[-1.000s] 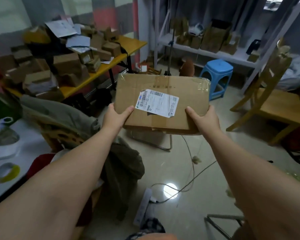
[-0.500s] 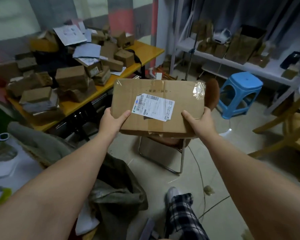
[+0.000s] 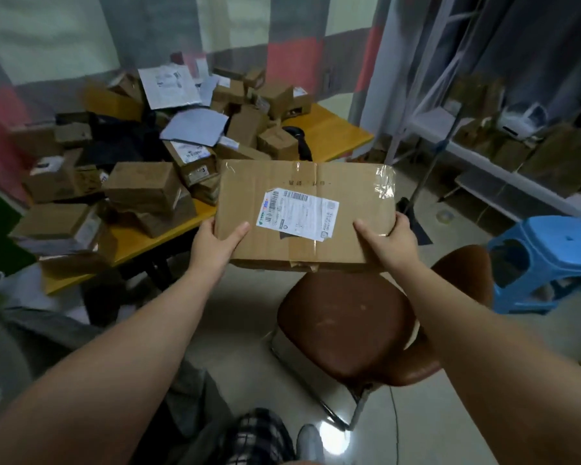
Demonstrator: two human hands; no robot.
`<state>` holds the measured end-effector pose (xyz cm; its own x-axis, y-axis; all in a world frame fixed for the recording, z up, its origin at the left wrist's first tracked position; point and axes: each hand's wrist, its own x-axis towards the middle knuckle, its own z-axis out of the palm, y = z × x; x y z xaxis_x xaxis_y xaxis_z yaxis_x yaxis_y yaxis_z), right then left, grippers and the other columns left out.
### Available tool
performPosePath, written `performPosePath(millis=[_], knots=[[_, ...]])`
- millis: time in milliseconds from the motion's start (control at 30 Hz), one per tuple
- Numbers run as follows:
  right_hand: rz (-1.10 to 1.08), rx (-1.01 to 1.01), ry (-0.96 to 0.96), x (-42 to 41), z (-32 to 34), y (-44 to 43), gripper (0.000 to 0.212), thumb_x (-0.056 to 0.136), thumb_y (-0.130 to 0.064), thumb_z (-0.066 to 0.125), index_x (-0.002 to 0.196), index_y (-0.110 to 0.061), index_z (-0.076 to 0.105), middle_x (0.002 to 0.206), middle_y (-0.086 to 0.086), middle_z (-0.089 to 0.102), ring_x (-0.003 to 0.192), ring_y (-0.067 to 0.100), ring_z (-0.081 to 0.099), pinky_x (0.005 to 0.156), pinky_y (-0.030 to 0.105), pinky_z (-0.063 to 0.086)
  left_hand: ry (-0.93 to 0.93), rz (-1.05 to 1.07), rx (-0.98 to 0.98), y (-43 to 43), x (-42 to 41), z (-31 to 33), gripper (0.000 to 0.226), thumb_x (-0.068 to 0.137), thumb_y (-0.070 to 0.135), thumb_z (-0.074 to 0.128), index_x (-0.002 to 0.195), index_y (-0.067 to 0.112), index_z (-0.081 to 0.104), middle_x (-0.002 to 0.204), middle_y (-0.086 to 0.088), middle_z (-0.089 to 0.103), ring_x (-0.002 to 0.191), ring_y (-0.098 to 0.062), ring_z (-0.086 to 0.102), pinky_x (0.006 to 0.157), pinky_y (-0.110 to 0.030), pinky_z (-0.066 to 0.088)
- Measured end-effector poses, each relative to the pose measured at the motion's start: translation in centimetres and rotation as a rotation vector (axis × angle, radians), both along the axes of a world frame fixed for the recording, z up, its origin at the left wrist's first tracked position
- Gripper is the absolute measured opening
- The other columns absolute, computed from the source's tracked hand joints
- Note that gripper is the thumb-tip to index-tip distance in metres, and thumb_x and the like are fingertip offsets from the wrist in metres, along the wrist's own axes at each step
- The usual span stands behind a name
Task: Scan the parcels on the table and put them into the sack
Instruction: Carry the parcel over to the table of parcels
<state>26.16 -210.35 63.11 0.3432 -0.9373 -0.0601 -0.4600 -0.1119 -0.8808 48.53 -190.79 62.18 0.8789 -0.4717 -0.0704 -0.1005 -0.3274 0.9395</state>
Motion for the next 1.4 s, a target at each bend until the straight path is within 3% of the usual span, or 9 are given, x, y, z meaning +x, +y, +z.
performPosePath(millis=[167, 333, 500, 667, 867, 1033, 1133, 1233, 1400], knots=[[0.043, 0.001, -0.097, 4.5, 1.1, -4.5, 0.088, 0.076, -0.051, 0.075, 0.144, -0.013, 0.032, 0.135, 0.003, 0.051, 0.115, 0.019, 0.052, 0.09, 0.03, 0.042, 0.017, 0.149, -0.109, -4.3, 3.1, 1.6, 0.069, 0.08, 0.041, 0.074, 0.134, 0.013, 0.04, 0.111, 0.007, 0.049, 0.098, -0.009, 0.05, 0.075, -0.018, 0.04], [0.095, 0.037, -0.258, 9.8, 2.0, -7.5, 0.084, 0.078, -0.042, 0.076, 0.144, -0.015, 0.032, 0.124, -0.006, 0.049, 0.103, 0.008, 0.051, 0.075, 0.009, 0.041, -0.054, 0.2, -0.161, -7.3, 7.7, 2.9, 0.063, 0.08, 0.045, 0.073, 0.129, 0.019, 0.044, 0.106, 0.012, 0.051, 0.091, 0.0, 0.052, 0.069, -0.013, 0.039], [0.132, 0.013, -0.322, 18.0, 3.1, -10.8, 0.093, 0.072, -0.052, 0.078, 0.145, -0.021, 0.03, 0.14, 0.004, 0.042, 0.124, 0.02, 0.047, 0.104, 0.039, 0.043, -0.098, 0.28, -0.21, -10.0, 14.9, 4.5, 0.058, 0.081, 0.048, 0.07, 0.125, 0.024, 0.041, 0.106, 0.012, 0.05, 0.098, -0.007, 0.051, 0.076, -0.017, 0.041], [0.183, 0.073, -0.477, 27.8, 4.0, -14.3, 0.096, 0.068, -0.054, 0.078, 0.145, -0.031, 0.025, 0.123, -0.012, 0.048, 0.108, 0.007, 0.053, 0.075, 0.011, 0.042, -0.13, 0.293, -0.25, -13.5, 24.3, 6.5, 0.052, 0.081, 0.046, 0.071, 0.118, 0.025, 0.04, 0.108, 0.009, 0.051, 0.096, -0.006, 0.053, 0.073, -0.018, 0.042], [0.205, 0.168, -0.612, 39.7, 5.8, -18.6, 0.097, 0.065, -0.05, 0.08, 0.144, -0.036, 0.025, 0.124, -0.01, 0.052, 0.107, 0.007, 0.058, 0.084, 0.029, 0.054, -0.107, 0.237, -0.385, -18.2, 36.8, 9.9, 0.05, 0.082, 0.038, 0.074, 0.117, 0.026, 0.041, 0.104, 0.018, 0.053, 0.094, 0.005, 0.055, 0.071, -0.011, 0.044], [0.097, 0.209, -0.713, 46.3, 6.3, -21.3, 0.094, 0.071, -0.043, 0.08, 0.147, -0.032, 0.026, 0.113, -0.022, 0.052, 0.096, -0.004, 0.059, 0.077, 0.019, 0.053, -0.046, 0.254, -0.512, -23.0, 42.8, 12.1, 0.061, 0.082, 0.03, 0.075, 0.128, 0.019, 0.037, 0.106, 0.017, 0.05, 0.087, 0.011, 0.054, 0.061, 0.0, 0.042], [-0.018, 0.222, -0.755, 49.3, 6.8, -21.9, 0.092, 0.074, -0.04, 0.08, 0.148, -0.029, 0.027, 0.118, -0.014, 0.05, 0.106, 0.006, 0.056, 0.088, 0.025, 0.049, 0.058, 0.299, -0.569, -25.7, 44.1, 12.8, 0.093, 0.078, 0.039, 0.076, 0.147, 0.019, 0.016, 0.126, 0.007, 0.047, 0.105, 0.001, 0.052, 0.08, -0.01, 0.046], [-0.069, 0.233, -0.784, 52.3, 7.6, -22.0, 0.093, 0.075, -0.042, 0.079, 0.149, -0.028, 0.024, 0.127, -0.01, 0.047, 0.118, 0.012, 0.05, 0.093, 0.025, 0.045, 0.25, 0.221, -0.511, -28.7, 43.8, 13.0, 0.124, 0.065, 0.058, 0.077, 0.152, 0.025, -0.005, 0.152, -0.003, 0.033, 0.136, -0.021, 0.037, 0.112, -0.042, 0.032], [-0.002, 0.256, -0.806, 56.6, 8.0, -23.2, 0.095, 0.076, -0.048, 0.076, 0.15, -0.031, 0.017, 0.139, -0.008, 0.044, 0.124, 0.011, 0.048, 0.106, 0.033, 0.04, 0.377, 0.117, -0.535, -33.8, 44.0, 13.8, 0.135, 0.039, 0.071, 0.08, 0.146, 0.046, 0.002, 0.139, 0.008, 0.048, 0.124, -0.024, 0.05, 0.1, -0.053, 0.044]])
